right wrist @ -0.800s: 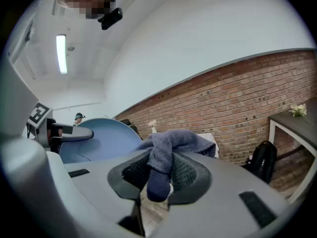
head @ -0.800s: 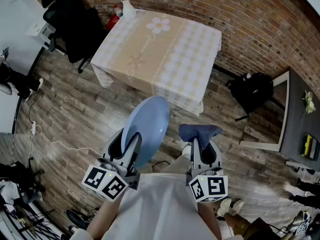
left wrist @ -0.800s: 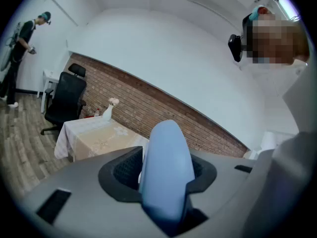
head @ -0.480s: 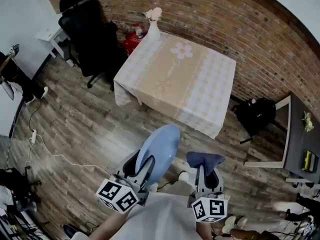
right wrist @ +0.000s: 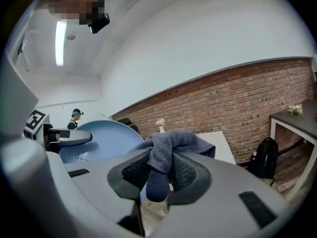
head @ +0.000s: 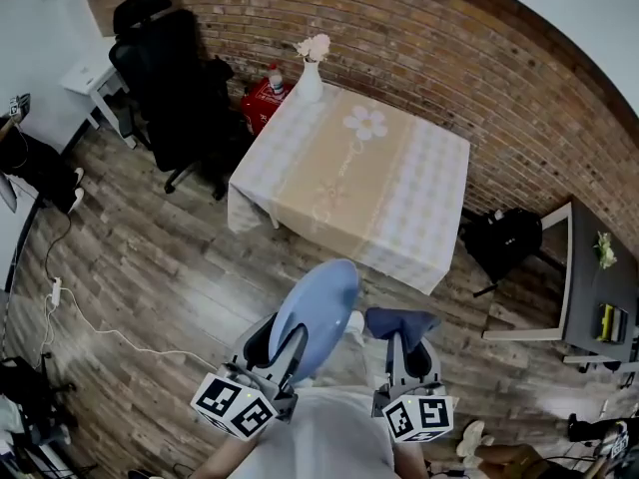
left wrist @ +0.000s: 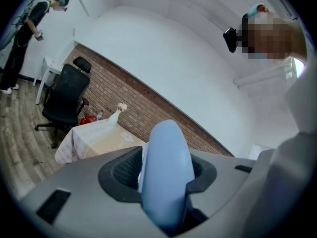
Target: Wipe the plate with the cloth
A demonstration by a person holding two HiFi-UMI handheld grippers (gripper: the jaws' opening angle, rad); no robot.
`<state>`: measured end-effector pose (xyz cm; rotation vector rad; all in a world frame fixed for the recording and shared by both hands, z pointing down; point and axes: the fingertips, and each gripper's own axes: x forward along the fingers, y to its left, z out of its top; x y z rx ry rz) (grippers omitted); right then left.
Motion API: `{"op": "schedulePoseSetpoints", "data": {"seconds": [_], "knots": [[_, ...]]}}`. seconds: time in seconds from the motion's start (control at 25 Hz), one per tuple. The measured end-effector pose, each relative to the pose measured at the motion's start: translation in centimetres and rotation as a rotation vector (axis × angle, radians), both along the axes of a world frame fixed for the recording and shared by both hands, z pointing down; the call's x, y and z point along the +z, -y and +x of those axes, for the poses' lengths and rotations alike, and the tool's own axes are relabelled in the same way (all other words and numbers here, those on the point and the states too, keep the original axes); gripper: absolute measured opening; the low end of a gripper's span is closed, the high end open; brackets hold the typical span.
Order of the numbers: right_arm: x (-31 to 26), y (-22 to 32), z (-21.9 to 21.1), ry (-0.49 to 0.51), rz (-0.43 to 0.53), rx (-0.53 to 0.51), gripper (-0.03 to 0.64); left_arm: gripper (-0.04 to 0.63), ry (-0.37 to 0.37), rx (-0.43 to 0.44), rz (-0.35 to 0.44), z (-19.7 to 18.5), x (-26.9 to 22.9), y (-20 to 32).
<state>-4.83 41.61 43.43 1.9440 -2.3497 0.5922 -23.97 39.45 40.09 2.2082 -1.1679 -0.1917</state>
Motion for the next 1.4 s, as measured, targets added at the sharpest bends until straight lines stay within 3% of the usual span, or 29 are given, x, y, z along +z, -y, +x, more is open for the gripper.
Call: {"op": "schedulePoseSetpoints", "data": {"seconds": [0.24,0.48,0.84,1.08,1.4], "knots": [[1.4,8.5,0.6,0.003,-0.013,-0.029,0.106,0.176,0.004,-0.028,-0.02,0.5,1.0,7.7],[0.1,21.1,2.3,-0.003,0.04,-0.091,0.106,0.176,0.033,-0.074,0.002,2.2,-0.2,18.6],[-2.1,38.5,6.3,-0.014,0.098,-0.263,0.106,0.176,0.053,-0.146,0.015,8.8,-2.3,34.7],[-2.0,45.0,6.1,-0.009,0.11,-0.373,0.106,0.176,0.045,-0.208,0.056,10.3,-3.2,39.9],[-4.6,48.3,3.0,0.005,0.172,-0.534,0.106,0.176,0.046,-0.228,0.015,10.4,-2.9,42.4]]}}
